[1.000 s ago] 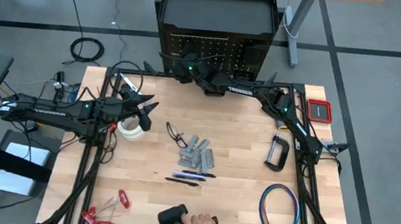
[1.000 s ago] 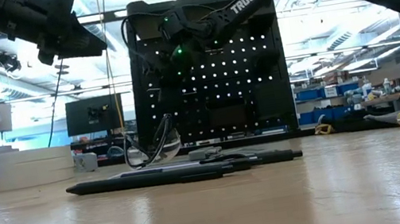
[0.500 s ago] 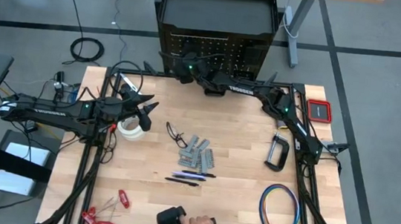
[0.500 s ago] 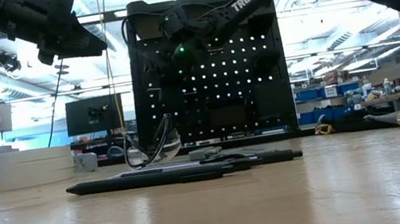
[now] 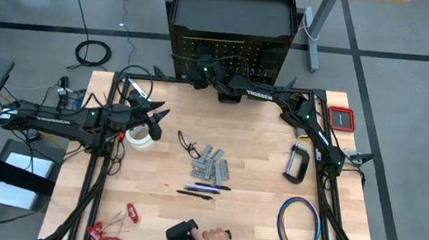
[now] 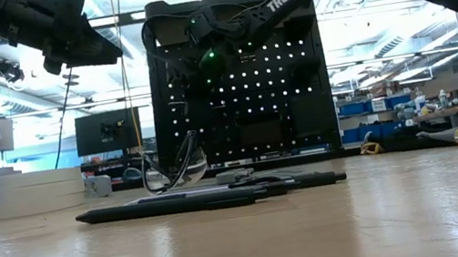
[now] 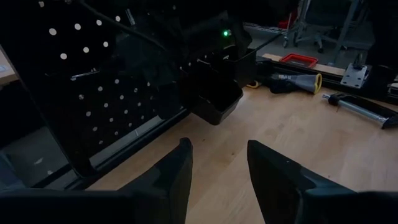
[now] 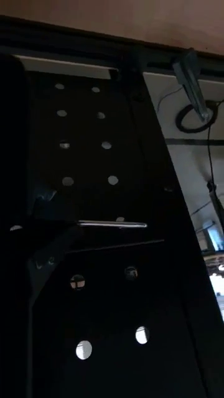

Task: Hang tools onto peg board
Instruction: Adjust the binder clip on the peg board

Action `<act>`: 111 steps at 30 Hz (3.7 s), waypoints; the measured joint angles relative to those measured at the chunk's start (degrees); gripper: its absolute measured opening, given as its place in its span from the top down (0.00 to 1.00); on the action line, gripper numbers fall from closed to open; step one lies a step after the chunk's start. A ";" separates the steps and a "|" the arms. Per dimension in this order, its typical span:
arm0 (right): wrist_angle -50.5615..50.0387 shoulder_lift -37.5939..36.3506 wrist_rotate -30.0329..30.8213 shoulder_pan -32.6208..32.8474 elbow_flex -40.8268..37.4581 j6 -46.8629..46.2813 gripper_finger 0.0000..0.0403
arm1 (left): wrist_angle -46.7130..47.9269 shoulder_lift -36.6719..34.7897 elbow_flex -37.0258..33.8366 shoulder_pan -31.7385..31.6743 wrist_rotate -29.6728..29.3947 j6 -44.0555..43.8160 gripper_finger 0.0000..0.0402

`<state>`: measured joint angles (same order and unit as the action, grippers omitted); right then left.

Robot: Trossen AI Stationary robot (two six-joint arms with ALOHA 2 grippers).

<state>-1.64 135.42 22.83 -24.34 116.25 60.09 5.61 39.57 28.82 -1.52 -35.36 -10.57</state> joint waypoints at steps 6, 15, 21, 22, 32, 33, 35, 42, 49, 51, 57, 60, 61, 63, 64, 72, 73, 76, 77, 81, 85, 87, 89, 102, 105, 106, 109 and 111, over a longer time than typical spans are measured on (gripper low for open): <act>-6.22 0.28 -4.57 1.29 -0.39 -3.55 0.76 | -0.01 -0.02 -0.02 0.02 -0.01 0.02 0.61; 5.72 0.57 -1.95 1.75 -0.19 -2.19 0.63 | 0.55 -0.06 -0.02 0.02 -0.01 1.09 0.61; 7.32 0.54 -1.77 0.44 -1.05 0.17 0.63 | 8.28 -1.51 2.22 0.02 0.00 2.19 0.61; 7.69 0.54 -1.73 0.19 -1.30 0.24 0.63 | 9.82 -1.95 2.82 0.02 0.00 1.64 0.61; 10.15 0.59 -4.58 -1.30 -2.38 3.28 0.67 | 10.68 -4.09 3.74 0.02 -0.27 1.99 0.61; 11.38 1.11 -4.80 -1.38 -2.38 3.27 0.67 | 10.05 -4.13 3.74 0.02 -0.62 2.80 0.61; 12.34 1.68 -4.92 -1.87 -2.38 3.49 0.68 | 9.00 -4.11 3.74 0.00 -1.07 3.90 0.61; 16.32 4.52 -0.53 -1.78 -2.10 7.74 0.73 | 6.07 -4.21 3.74 0.02 -1.52 7.13 0.61; 18.33 4.63 2.17 -1.49 -1.80 7.91 0.84 | 5.74 -5.06 3.80 0.02 -1.71 7.40 0.61; 18.34 4.63 2.89 -1.30 -1.57 7.89 0.89 | 6.19 -5.54 3.78 0.02 -1.71 7.40 0.61; 18.71 4.63 4.23 -0.56 -1.53 9.97 0.96 | 5.81 -6.37 3.78 0.02 -1.76 7.37 0.61; 18.67 4.63 4.55 -0.41 -1.51 9.86 0.96 | 5.92 -6.30 3.80 0.02 -1.76 7.19 0.61; 18.69 4.63 4.60 -0.41 -1.51 10.14 0.97 | 6.01 -6.25 3.78 0.02 -1.74 7.19 0.61; 18.11 4.30 4.76 -0.41 -1.51 11.59 0.98 | 5.95 -6.30 3.78 0.02 -1.74 7.17 0.61; 17.83 4.13 4.76 -0.43 -1.51 12.45 0.98 | 5.88 -6.33 3.78 0.02 -1.75 7.16 0.61; 13.61 1.71 2.49 -0.65 -1.51 12.04 0.97 | 5.86 -6.29 3.78 0.02 -1.72 7.15 0.61; 13.04 1.56 1.74 -0.68 -1.51 10.97 0.97 | 5.84 -6.29 3.78 0.02 -1.72 7.15 0.61; 12.33 1.47 0.62 -0.99 -1.51 7.50 0.97 | 5.68 -6.29 3.78 0.02 -1.72 7.13 0.61; 11.99 1.43 0.31 -1.06 -1.51 6.70 0.97 | 5.70 -6.29 3.78 0.02 -1.72 7.13 0.61; 10.53 1.18 -1.13 -0.91 -1.51 4.69 0.97 | 5.68 -6.29 3.78 0.02 -1.72 7.13 0.61; 9.48 1.18 -1.60 -0.38 -1.51 8.28 0.97 | 5.67 -6.29 3.78 0.02 -1.72 7.13 0.61; 9.32 1.18 -1.38 -0.36 -1.51 8.72 0.97 | 5.68 -6.27 3.78 0.02 -1.69 7.13 0.61; 9.32 1.18 -0.66 -0.36 -1.51 8.55 0.97 | 5.70 -6.27 3.78 0.02 -1.69 7.13 0.61; 6.35 1.11 -1.16 -0.59 -1.38 5.34 0.97 | 5.75 -6.27 3.78 0.02 -1.69 7.10 0.61; 6.35 1.11 -1.14 -0.61 -1.38 4.24 0.96 | 5.75 -6.27 3.78 0.02 -1.69 7.10 0.61; 6.34 1.11 -1.13 -0.62 -1.38 4.15 0.95 | 5.75 -6.27 3.78 0.02 -1.69 7.10 0.61; 5.77 1.11 -1.11 -0.83 -1.38 3.78 0.91 | 5.75 -6.27 3.78 0.02 -1.69 7.10 0.61; 5.37 1.11 -1.08 -0.98 -1.40 2.27 0.88 | 5.75 -6.27 3.78 0.00 -1.69 7.10 0.61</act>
<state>3.73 136.53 21.75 -25.32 114.85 62.37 11.35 33.30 32.60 -1.52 -37.06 -3.46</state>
